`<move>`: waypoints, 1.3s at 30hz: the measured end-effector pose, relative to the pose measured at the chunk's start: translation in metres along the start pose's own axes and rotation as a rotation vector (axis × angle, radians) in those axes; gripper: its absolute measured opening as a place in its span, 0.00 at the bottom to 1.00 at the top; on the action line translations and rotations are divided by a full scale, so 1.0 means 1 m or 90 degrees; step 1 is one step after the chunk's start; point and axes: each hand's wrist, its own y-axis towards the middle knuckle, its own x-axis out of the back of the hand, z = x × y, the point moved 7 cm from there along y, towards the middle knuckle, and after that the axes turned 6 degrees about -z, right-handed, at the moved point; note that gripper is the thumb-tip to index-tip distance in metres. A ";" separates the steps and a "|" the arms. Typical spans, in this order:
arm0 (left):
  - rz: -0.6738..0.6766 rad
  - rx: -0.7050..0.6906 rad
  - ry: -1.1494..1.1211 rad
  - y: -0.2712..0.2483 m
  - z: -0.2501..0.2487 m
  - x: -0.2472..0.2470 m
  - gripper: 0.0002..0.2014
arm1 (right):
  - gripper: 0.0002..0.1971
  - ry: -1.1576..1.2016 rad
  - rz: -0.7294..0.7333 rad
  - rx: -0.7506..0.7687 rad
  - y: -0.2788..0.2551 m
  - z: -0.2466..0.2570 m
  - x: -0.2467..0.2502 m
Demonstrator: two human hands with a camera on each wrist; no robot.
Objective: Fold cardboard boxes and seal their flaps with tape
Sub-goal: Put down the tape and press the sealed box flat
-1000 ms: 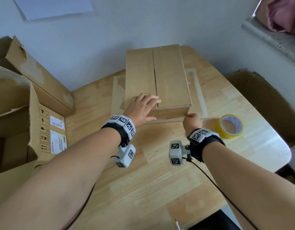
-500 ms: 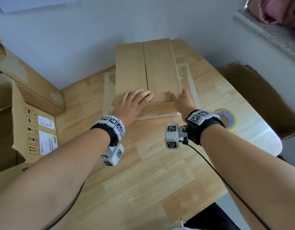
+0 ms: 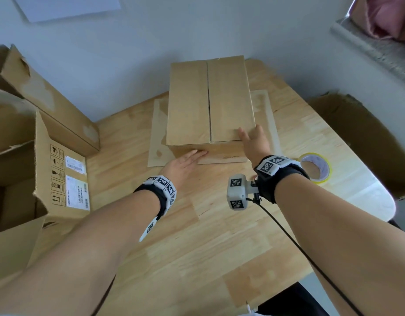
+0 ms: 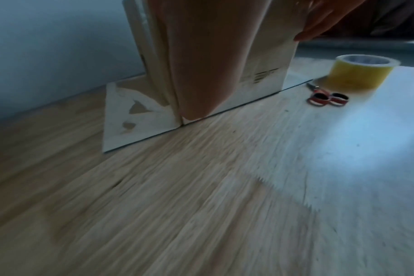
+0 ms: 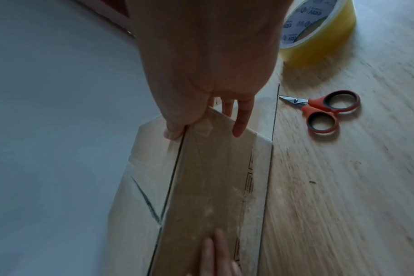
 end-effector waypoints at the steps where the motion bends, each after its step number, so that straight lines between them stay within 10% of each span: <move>1: 0.020 -0.014 -0.013 -0.005 -0.003 -0.006 0.29 | 0.32 0.005 -0.001 -0.001 0.000 -0.001 0.000; 9: -0.154 0.007 -0.275 -0.005 0.023 0.044 0.36 | 0.31 0.009 -0.029 0.003 -0.004 0.001 -0.003; 12: -0.139 0.143 -0.500 0.012 0.045 0.049 0.31 | 0.31 0.001 -0.031 0.011 -0.004 0.000 0.000; 19: -0.115 0.162 -0.696 0.023 0.062 0.045 0.30 | 0.32 0.005 -0.007 0.021 -0.003 0.003 -0.002; 39: -0.147 0.253 -0.607 0.009 0.036 0.044 0.32 | 0.24 0.130 0.084 -0.060 -0.011 0.014 0.016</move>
